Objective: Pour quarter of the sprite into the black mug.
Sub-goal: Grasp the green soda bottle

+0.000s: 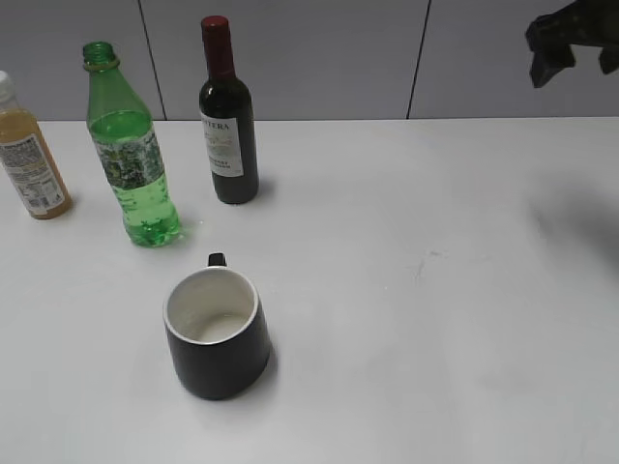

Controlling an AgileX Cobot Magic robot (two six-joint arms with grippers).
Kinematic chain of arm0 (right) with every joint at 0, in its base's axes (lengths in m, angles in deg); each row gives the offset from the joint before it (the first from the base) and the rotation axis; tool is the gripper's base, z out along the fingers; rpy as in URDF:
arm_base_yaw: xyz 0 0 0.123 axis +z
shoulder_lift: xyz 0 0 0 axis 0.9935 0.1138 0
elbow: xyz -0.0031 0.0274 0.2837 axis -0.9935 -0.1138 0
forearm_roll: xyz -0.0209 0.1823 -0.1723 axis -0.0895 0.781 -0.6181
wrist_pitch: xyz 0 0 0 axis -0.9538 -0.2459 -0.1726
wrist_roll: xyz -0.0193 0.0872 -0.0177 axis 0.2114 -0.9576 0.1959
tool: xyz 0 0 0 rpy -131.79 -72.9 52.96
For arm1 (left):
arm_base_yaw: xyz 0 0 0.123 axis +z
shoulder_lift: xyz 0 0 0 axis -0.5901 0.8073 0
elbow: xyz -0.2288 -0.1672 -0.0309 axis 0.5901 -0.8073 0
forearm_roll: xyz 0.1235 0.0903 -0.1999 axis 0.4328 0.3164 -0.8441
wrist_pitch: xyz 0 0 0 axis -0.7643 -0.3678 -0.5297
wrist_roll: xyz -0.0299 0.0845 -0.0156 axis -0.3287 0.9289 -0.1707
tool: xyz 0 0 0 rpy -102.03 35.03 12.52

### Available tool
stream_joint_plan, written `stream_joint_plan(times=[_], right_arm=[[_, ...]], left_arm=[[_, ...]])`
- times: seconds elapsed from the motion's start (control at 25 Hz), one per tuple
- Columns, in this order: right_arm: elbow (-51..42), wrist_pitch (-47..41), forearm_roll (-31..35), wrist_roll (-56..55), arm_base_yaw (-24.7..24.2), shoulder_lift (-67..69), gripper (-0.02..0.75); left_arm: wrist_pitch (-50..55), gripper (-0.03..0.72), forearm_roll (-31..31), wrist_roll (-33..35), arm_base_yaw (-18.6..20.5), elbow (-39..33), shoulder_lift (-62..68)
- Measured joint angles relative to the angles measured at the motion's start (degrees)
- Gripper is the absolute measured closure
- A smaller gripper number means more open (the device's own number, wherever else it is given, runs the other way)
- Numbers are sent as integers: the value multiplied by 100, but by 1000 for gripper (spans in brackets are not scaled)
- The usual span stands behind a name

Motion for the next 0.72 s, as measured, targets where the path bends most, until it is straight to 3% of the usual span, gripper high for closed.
stream_joint_plan(times=[0.16, 0.32, 0.72], right_arm=[[520, -1336, 477, 241, -353, 44, 103], [526, -1791, 577, 386, -447, -78, 105], [-1637, -1843, 713, 534, -452, -2066, 146]], left_arm=[[0, 452, 0, 0, 0, 0, 0], [0, 452, 0, 0, 0, 0, 0], [0, 452, 0, 0, 0, 0, 0]])
